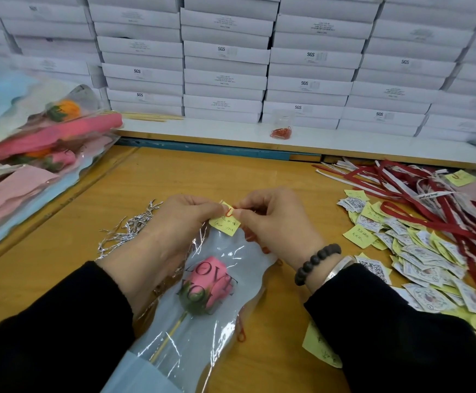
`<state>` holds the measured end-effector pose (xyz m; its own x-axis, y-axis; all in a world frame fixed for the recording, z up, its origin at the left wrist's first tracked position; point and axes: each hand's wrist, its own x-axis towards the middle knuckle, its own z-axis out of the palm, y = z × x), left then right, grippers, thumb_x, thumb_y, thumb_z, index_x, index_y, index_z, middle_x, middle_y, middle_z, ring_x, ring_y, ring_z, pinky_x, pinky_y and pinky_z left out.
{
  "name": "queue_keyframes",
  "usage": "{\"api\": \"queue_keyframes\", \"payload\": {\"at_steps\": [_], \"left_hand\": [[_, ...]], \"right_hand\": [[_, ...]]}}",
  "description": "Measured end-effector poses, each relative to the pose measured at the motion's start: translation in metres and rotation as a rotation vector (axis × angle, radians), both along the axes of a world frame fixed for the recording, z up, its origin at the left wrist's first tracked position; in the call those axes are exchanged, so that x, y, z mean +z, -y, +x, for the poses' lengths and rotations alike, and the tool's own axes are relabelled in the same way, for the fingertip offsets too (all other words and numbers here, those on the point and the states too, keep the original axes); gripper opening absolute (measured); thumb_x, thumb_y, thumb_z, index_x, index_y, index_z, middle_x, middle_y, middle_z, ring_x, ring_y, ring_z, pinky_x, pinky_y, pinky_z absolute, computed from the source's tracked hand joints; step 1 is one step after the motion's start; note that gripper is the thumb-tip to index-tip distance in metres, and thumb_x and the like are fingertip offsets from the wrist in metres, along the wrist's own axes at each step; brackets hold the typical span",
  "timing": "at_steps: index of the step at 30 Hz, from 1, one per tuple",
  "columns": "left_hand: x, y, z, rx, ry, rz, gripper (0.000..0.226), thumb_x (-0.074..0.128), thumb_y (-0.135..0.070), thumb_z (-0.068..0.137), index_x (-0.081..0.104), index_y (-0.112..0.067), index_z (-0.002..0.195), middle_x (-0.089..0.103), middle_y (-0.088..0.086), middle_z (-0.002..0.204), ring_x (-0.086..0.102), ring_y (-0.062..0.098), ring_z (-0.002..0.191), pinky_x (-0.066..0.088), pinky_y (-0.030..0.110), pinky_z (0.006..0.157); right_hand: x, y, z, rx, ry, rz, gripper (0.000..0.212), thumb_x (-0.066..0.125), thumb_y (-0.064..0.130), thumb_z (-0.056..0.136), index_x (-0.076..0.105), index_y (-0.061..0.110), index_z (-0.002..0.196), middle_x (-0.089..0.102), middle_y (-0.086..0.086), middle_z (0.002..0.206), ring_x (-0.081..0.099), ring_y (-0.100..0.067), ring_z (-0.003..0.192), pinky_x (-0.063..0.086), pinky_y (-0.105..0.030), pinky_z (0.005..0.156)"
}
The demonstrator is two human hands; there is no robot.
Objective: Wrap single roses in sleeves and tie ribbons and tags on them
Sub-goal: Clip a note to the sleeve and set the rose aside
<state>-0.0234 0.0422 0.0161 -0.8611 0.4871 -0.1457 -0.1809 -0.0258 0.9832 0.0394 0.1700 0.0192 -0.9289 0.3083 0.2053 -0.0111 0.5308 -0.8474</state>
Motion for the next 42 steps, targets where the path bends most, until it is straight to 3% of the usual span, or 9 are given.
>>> {"api": "queue_keyframes", "payload": {"at_steps": [9, 13, 15, 19, 25, 29, 33, 36, 42], "left_hand": [[-0.002, -0.001, -0.001, -0.015, -0.008, -0.013, 0.015, 0.061, -0.001, 0.083, 0.068, 0.005, 0.071, 0.064, 0.014, 0.061, 0.056, 0.017, 0.048, 0.047, 0.022, 0.051], [0.003, 0.003, -0.004, -0.132, 0.0, -0.065, 0.032, 0.064, -0.018, 0.08, 0.064, 0.011, 0.092, 0.061, 0.023, 0.079, 0.056, 0.027, 0.066, 0.049, 0.029, 0.069], [0.009, 0.009, -0.006, -0.235, -0.012, -0.124, 0.05, 0.066, -0.031, 0.071, 0.062, 0.009, 0.102, 0.055, 0.022, 0.09, 0.048, 0.029, 0.08, 0.041, 0.034, 0.081], [0.017, 0.021, -0.006, -0.539, 0.021, -0.254, 0.057, 0.078, -0.045, 0.063, 0.067, -0.006, 0.103, 0.059, 0.021, 0.1, 0.052, 0.029, 0.085, 0.043, 0.032, 0.075], [0.012, 0.019, -0.001, -0.974, 0.127, -0.266, 0.047, 0.084, -0.036, 0.06, 0.072, -0.017, 0.101, 0.07, 0.01, 0.107, 0.065, 0.024, 0.096, 0.051, 0.041, 0.088], [0.009, 0.019, -0.003, -0.886, 0.21, -0.168, 0.036, 0.075, -0.017, 0.071, 0.069, -0.004, 0.104, 0.069, 0.016, 0.106, 0.069, 0.023, 0.09, 0.058, 0.031, 0.074], [0.012, 0.023, -0.008, -0.648, 0.231, -0.107, 0.016, 0.071, -0.014, 0.068, 0.076, -0.005, 0.079, 0.072, 0.017, 0.089, 0.072, 0.022, 0.072, 0.056, 0.024, 0.058], [0.01, 0.025, -0.013, -0.466, 0.186, -0.13, 0.02, 0.066, -0.015, 0.068, 0.075, -0.002, 0.08, 0.073, 0.017, 0.084, 0.071, 0.022, 0.065, 0.055, 0.024, 0.051], [0.008, 0.024, -0.015, -0.327, 0.137, -0.109, 0.026, 0.064, -0.02, 0.073, 0.068, 0.0, 0.088, 0.071, 0.018, 0.076, 0.068, 0.023, 0.056, 0.052, 0.024, 0.047]], "right_hand": [[-0.002, 0.0, -0.001, 0.025, -0.028, 0.045, 0.012, 0.061, 0.008, 0.088, 0.071, 0.009, 0.081, 0.057, 0.004, 0.058, 0.053, -0.007, 0.052, 0.051, -0.023, 0.056], [0.0, -0.003, -0.002, -0.014, -0.024, 0.022, 0.014, 0.059, 0.011, 0.089, 0.069, 0.014, 0.08, 0.065, -0.004, 0.069, 0.056, -0.009, 0.057, 0.054, -0.027, 0.062], [0.002, -0.007, -0.001, -0.028, -0.032, 0.013, 0.021, 0.059, 0.011, 0.09, 0.066, 0.022, 0.073, 0.062, 0.0, 0.065, 0.054, -0.007, 0.054, 0.051, -0.024, 0.057], [0.008, -0.018, 0.001, -0.075, -0.041, -0.01, 0.022, 0.058, 0.012, 0.09, 0.062, 0.026, 0.073, 0.059, 0.007, 0.067, 0.051, -0.002, 0.054, 0.043, -0.012, 0.05], [0.013, -0.038, 0.007, -0.161, -0.041, 0.015, 0.019, 0.058, 0.01, 0.09, 0.067, 0.022, 0.078, 0.062, 0.007, 0.074, 0.053, -0.004, 0.065, 0.044, -0.011, 0.057], [0.012, -0.038, 0.006, -0.233, -0.052, 0.228, 0.019, 0.054, 0.017, 0.093, 0.066, 0.019, 0.107, 0.057, 0.004, 0.098, 0.051, -0.001, 0.073, 0.04, -0.008, 0.058], [0.027, -0.036, 0.013, -0.361, -0.228, 0.309, 0.015, 0.052, 0.021, 0.093, 0.065, 0.015, 0.096, 0.058, 0.002, 0.095, 0.049, -0.002, 0.072, 0.039, -0.015, 0.063], [0.034, -0.028, 0.022, -0.199, -0.042, 0.142, 0.021, 0.053, 0.021, 0.093, 0.066, 0.011, 0.079, 0.064, -0.002, 0.072, 0.054, -0.007, 0.056, 0.048, -0.019, 0.054], [0.026, 0.006, 0.038, 0.203, 0.402, -0.055, 0.043, 0.049, 0.036, 0.094, 0.065, 0.006, 0.067, 0.061, 0.002, 0.052, 0.044, -0.004, 0.03, 0.03, -0.01, 0.032]]}}
